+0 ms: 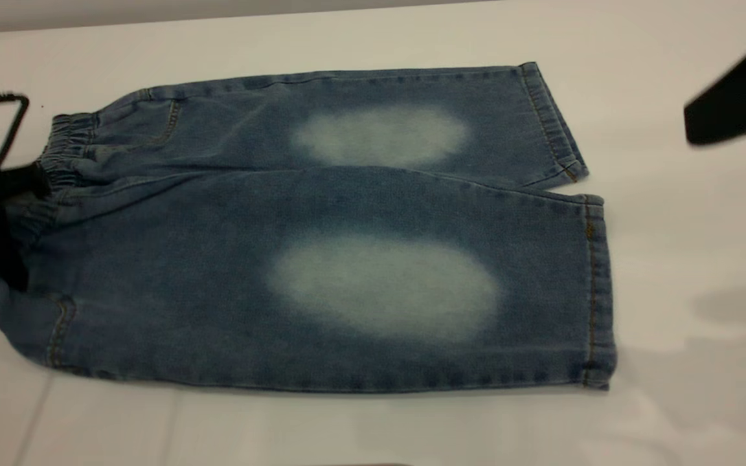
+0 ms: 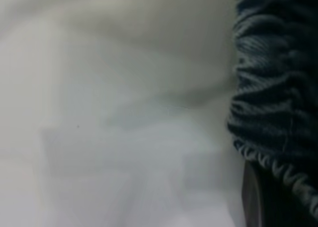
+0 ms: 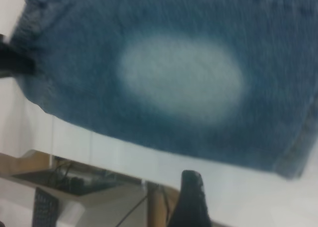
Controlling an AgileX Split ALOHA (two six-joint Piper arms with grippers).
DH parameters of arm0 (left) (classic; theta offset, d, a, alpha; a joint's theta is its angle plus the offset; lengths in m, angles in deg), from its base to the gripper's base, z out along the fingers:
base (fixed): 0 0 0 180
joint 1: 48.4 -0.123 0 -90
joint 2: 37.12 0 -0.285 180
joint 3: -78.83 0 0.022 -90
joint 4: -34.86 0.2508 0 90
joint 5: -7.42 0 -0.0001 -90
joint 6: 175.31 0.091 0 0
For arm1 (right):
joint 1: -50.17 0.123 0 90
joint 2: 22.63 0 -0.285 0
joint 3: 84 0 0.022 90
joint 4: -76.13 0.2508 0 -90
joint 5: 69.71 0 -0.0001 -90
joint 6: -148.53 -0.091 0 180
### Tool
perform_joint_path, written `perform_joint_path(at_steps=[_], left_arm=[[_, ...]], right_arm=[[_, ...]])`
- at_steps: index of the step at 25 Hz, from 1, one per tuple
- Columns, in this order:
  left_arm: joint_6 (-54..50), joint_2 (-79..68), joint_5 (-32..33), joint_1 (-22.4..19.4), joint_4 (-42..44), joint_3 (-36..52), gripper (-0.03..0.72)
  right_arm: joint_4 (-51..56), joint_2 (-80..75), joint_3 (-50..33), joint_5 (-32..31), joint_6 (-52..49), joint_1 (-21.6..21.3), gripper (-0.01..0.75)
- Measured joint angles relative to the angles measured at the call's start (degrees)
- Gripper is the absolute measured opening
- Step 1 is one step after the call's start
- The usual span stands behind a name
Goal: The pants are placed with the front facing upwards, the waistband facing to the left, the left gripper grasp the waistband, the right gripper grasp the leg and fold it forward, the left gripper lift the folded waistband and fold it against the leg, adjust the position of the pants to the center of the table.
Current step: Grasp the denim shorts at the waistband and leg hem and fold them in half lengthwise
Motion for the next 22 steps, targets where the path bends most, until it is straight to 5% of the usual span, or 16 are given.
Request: perform_joint_path(at_steps=[8, 14, 22], left_arm=[[2.27, 7.4, 0.28, 5.99, 0.07, 0.0, 0.09], [2.66, 7.4, -0.84, 12.72, 0.14, -0.02, 0.09], [2.85, 7.35, 1.82, 15.5, 0.08, -3.63, 0.09]], right_arm=[[4.91, -12.08, -2.97, -0.44, 2.06, 0.0, 0.507], [11.57, -25.04, -2.99, -1.89, 11.55, 0.0, 0.507], [27.34, -36.97, -2.58, -3.91, 26.55, 0.0, 0.498]])
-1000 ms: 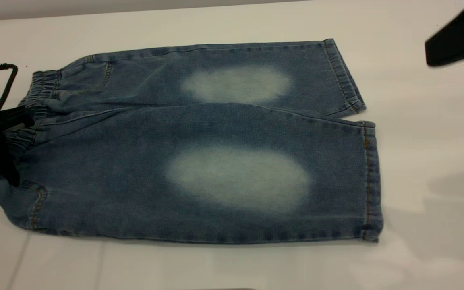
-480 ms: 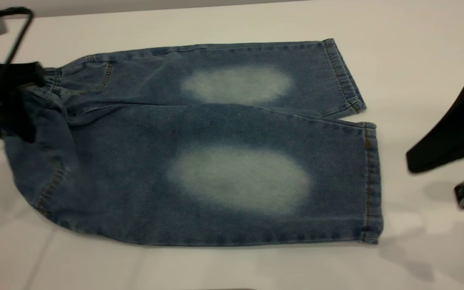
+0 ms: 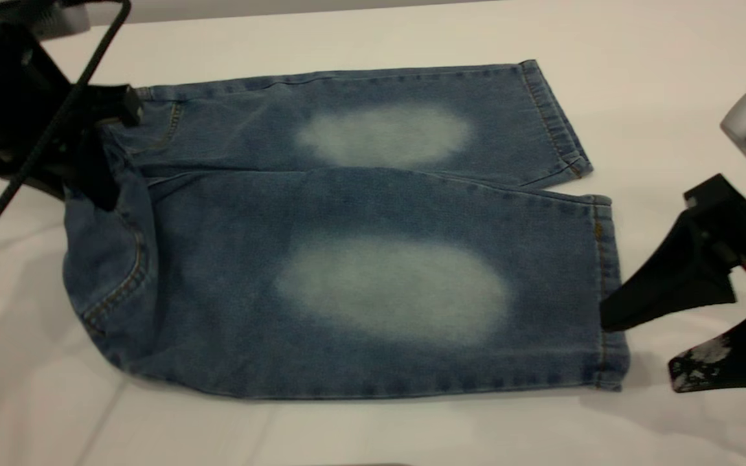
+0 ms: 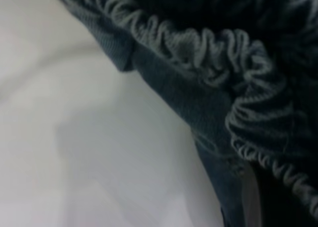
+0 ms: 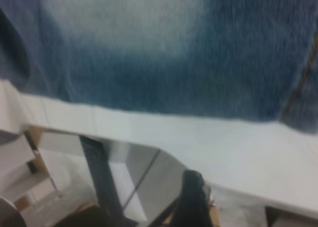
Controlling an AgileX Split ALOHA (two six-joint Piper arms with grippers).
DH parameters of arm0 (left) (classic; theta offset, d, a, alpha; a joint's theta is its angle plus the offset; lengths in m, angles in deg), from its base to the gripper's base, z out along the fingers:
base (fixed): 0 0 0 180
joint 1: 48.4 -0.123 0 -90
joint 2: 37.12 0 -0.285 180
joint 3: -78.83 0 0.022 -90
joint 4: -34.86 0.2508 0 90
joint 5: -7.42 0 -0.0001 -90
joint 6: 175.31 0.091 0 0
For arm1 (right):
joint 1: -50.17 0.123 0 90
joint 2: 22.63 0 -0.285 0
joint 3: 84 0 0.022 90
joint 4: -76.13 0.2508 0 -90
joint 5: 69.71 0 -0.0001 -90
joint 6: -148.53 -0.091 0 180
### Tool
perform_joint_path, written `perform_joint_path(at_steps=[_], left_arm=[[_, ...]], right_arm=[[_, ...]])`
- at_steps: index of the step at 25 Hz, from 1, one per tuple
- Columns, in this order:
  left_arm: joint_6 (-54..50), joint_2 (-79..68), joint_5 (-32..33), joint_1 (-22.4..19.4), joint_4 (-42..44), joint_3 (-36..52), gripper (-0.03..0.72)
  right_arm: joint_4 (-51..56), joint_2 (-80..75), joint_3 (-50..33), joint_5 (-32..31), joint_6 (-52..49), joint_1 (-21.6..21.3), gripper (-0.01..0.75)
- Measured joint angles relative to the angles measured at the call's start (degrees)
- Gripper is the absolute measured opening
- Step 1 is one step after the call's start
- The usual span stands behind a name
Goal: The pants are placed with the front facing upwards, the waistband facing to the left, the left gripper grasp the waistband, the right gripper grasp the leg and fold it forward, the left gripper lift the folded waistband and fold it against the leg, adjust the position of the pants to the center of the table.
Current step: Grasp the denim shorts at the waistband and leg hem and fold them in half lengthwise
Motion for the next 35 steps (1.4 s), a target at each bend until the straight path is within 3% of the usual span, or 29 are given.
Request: perform_joint_path(at_steps=[11, 26, 30, 35], left_arm=[[0.96, 0.0, 0.89, 1.91, -1.31, -1.75, 0.09], [1.07, 0.0, 0.83, 1.91, -1.31, -1.99, 0.09], [1.07, 0.0, 0.83, 1.91, -1.32, -2.01, 0.09], [1.07, 0.0, 1.06, 1.91, -1.37, -2.01, 0.09]], right_arm=[[9.77, -11.5, 0.5, -3.34, 9.04, 0.0, 0.497], [9.76, -19.62, 5.32, -9.68, 9.68, 0.0, 0.485], [9.45, -20.98, 7.57, -10.44, 9.36, 0.0, 0.402], [9.66, -21.29, 8.43, -8.51, 9.21, 0.0, 0.178]])
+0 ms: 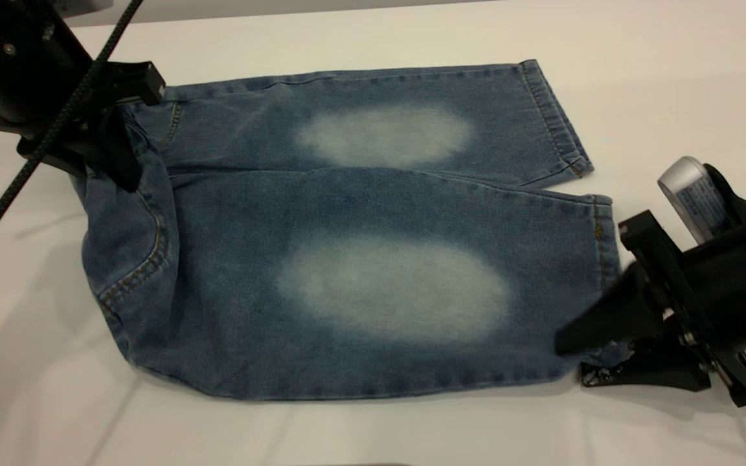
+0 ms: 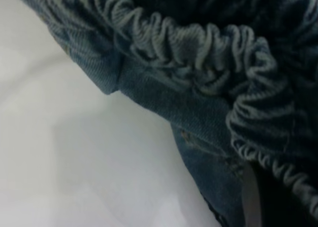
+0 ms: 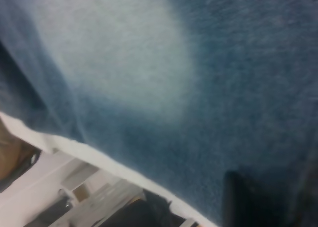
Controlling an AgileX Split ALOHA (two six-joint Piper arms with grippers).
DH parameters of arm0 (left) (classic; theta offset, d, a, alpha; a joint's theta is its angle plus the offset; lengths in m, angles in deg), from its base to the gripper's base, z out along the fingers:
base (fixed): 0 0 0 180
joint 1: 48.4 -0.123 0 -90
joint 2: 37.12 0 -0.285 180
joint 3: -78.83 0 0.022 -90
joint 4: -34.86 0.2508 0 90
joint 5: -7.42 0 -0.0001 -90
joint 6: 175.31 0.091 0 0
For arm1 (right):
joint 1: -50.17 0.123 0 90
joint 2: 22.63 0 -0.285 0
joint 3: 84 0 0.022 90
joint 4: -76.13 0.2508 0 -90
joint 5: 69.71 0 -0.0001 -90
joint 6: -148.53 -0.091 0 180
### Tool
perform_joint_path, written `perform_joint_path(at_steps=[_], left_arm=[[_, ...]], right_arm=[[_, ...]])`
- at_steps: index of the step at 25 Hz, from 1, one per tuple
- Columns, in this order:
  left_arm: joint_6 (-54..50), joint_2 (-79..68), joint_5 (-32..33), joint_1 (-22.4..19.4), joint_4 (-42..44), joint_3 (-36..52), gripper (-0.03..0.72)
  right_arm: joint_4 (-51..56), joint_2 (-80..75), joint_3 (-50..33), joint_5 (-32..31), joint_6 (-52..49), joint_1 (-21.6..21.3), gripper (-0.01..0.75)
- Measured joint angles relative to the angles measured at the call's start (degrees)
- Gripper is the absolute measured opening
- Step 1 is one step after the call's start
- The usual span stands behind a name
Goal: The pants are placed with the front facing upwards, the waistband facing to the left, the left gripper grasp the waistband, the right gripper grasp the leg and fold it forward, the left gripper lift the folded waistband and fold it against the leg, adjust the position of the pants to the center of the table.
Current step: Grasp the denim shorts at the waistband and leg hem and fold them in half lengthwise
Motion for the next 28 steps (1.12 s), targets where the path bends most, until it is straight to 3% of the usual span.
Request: perform_joint_path(at_steps=[4, 7, 14, 16, 21, 28], left_arm=[[0.0, 0.0, 0.17, 0.0, 0.0, 0.0, 0.09], [-0.09, 0.0, 0.27, 0.0, 0.0, 0.0, 0.09], [3.18, -0.11, -0.76, 2.37, -1.06, 0.0, 0.09], [3.71, -0.11, -1.6, 3.59, -2.24, 0.0, 0.09], [3.35, -0.05, 0.97, 3.98, -6.15, -0.05, 0.09], [-0.27, 3.05, 6.23, 3.98, -7.03, -0.05, 0.09]], right_arm=[[0.35, -0.31, 0.0, 0.43, 0.1, 0.0, 0.039], [0.32, -0.13, 0.0, -2.83, 1.46, -1.9, 0.027], [-2.93, 3.78, 0.0, -7.68, 0.76, -15.34, 0.027], [-3.85, 4.81, 0.0, -8.95, -0.55, -17.48, 0.027], [-3.75, 8.72, 0.0, -13.65, -1.97, -18.04, 0.027], [-4.41, 16.35, 0.12, -14.53, -7.21, -17.99, 0.027]])
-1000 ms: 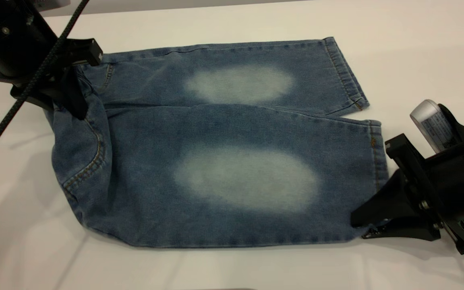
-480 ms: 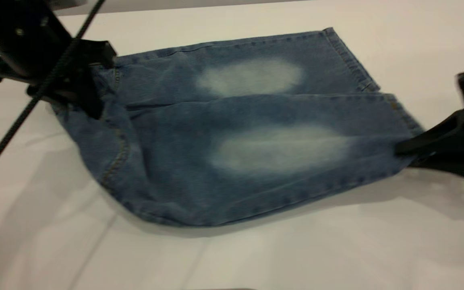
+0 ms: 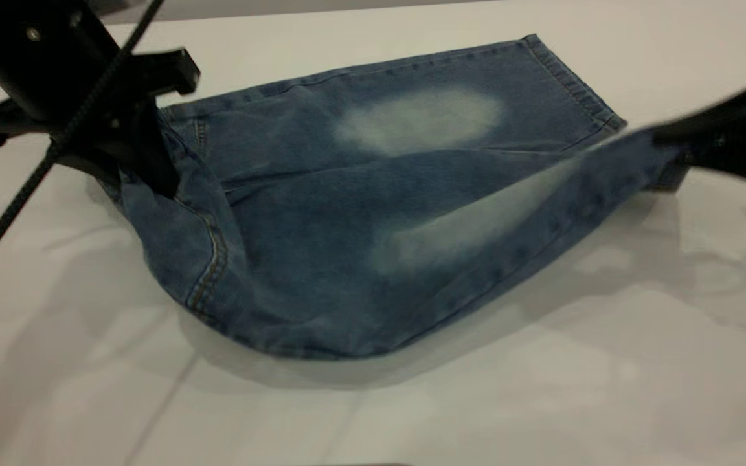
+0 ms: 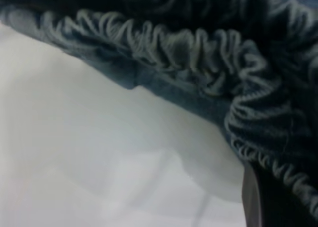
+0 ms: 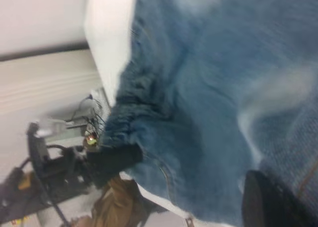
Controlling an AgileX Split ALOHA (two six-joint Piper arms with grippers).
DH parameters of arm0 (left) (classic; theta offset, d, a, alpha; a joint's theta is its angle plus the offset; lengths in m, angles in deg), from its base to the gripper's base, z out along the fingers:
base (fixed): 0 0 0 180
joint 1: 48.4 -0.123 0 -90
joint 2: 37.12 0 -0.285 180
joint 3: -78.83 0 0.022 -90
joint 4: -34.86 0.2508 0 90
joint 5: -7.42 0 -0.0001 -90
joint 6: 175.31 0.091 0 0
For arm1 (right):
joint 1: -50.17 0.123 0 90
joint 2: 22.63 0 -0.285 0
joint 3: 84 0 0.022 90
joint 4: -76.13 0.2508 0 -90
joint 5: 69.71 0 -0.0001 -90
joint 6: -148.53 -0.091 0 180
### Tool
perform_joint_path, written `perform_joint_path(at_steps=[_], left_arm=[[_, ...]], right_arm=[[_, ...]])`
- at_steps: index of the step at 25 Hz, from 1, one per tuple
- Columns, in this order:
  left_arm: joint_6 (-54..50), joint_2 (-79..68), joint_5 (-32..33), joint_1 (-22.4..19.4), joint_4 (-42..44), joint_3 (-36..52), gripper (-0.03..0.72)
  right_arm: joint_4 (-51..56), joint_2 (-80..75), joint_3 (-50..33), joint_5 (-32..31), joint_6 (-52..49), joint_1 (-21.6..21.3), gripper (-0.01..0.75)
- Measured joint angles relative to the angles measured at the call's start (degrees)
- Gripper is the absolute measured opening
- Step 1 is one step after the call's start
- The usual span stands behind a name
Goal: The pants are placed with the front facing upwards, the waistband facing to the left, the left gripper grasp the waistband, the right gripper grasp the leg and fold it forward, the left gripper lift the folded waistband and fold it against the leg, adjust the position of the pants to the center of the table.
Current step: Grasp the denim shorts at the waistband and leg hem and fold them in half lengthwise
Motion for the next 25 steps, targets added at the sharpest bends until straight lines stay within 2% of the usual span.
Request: perform_joint_path(at_steps=[5, 8, 15, 21, 25], left_arm=[[-3.96, 6.05, 1.32, 0.0, -0.01, 1.81, 0.09], [-8.67, 10.18, -0.14, 0.0, -0.06, 5.24, 0.09], [-26.32, 13.2, -11.75, 0.0, -0.28, 12.04, 0.09], [-32.36, 12.51, -20.29, -0.63, -3.36, 12.1, 0.09], [-33.3, 10.29, -24.38, -1.25, -8.18, 12.1, 0.09]], right_arm=[[0.23, 4.06, 2.36, -0.18, -4.48, 0.0, 0.027], [0.23, 4.36, 4.32, -0.18, -6.44, 0.07, 0.027], [0.18, 4.36, 9.93, 0.67, -10.13, 0.07, 0.027], [0.12, 4.3, 15.57, 6.39, -13.4, 0.98, 0.027], [0.12, 3.7, 19.18, 11.22, -15.07, 4.12, 0.027]])
